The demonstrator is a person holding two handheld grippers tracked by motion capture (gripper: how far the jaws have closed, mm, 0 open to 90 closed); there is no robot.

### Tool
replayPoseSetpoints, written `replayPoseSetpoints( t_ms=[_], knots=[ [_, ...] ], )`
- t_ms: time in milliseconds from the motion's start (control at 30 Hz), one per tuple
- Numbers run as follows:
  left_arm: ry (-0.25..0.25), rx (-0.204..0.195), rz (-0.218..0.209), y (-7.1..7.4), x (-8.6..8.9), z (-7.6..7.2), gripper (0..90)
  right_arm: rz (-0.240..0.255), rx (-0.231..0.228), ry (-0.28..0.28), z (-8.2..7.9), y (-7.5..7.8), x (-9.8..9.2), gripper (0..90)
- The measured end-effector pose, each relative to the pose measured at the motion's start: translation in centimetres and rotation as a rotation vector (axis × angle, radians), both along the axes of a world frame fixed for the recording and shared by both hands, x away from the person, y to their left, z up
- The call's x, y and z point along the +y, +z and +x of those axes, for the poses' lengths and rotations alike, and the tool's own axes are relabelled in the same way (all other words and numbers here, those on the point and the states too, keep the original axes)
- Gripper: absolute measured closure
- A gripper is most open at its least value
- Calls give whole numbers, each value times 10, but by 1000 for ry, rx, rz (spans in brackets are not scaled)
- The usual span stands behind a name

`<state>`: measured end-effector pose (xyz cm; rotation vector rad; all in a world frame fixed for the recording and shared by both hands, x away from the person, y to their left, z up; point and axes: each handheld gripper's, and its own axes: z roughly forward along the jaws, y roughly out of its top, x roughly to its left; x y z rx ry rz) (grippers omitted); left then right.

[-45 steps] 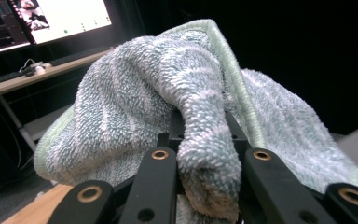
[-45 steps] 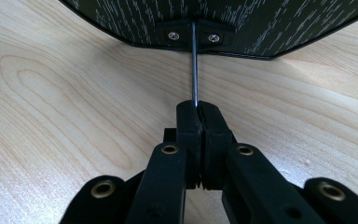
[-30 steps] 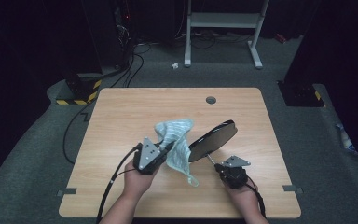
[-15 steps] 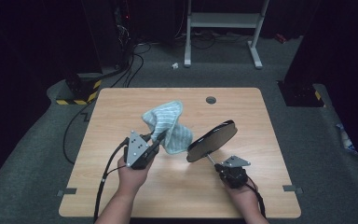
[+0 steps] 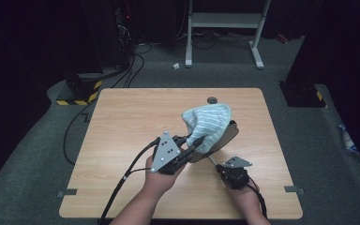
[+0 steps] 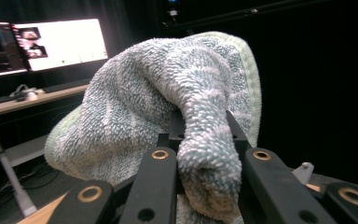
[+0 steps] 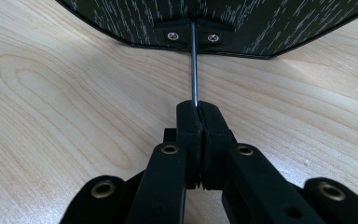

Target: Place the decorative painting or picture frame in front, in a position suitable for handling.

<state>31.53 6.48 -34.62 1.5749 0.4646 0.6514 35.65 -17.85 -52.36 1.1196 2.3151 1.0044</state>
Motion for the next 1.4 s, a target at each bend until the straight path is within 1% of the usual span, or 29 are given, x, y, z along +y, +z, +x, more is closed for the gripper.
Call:
replayPoseSetpoints(
  t_ms=[100,133,200,233,267,300,367,400,433,500,567,633,667,733,800,967,1000,1100,1167,1233,1300,1400],
  knots=[
    [-19,28,9,-1,-11,6,796,2,2,0,0,0,0,878],
    [-21,30,17,-1,-14,8,796,4,3,-1,0,0,0,878],
    [-29,31,20,1,-19,11,794,5,3,-1,0,0,-1,877],
    [-33,33,14,3,-21,12,794,5,3,0,0,0,-1,877],
    [-42,34,-1,8,-23,13,794,4,3,-1,0,0,0,878],
    [-50,26,-5,12,-25,13,794,6,2,-3,0,0,0,878],
    [-53,10,10,18,-31,12,794,5,-1,-1,0,0,0,878],
    [-46,-3,43,18,-36,12,794,5,-1,-1,0,0,0,878],
    [-44,2,52,17,-37,13,795,2,-1,0,0,0,0,878],
    [-38,40,63,10,-38,17,795,1,-2,1,0,0,0,878],
    [-39,73,50,5,-35,20,795,2,-3,2,0,0,0,878],
    [-40,88,41,2,-32,20,795,-1,-4,3,0,0,0,878],
    [-41,91,45,1,-31,19,796,-2,-5,3,0,0,0,878],
    [-42,93,70,-2,-29,18,796,-1,-5,4,0,0,0,878],
    [-45,102,69,-4,-26,17,796,-2,-3,5,0,0,0,878],
    [-51,134,44,-17,-12,15,796,-1,-1,6,0,0,0,878],
    [-50,139,40,-22,-7,13,796,0,-1,5,0,0,0,878],
    [-48,150,34,-29,2,10,796,-3,-4,10,-1,0,1,877],
    [-45,169,19,-35,9,7,796,-6,-6,15,-1,0,1,875],
    [-41,178,18,-41,16,5,796,-4,-6,15,-1,0,1,875],
    [-33,179,23,-47,21,2,796,-3,-4,14,-1,0,1,874],
    [-16,189,17,-55,29,-1,795,-3,-4,15,-1,0,1,874]
  ],
)
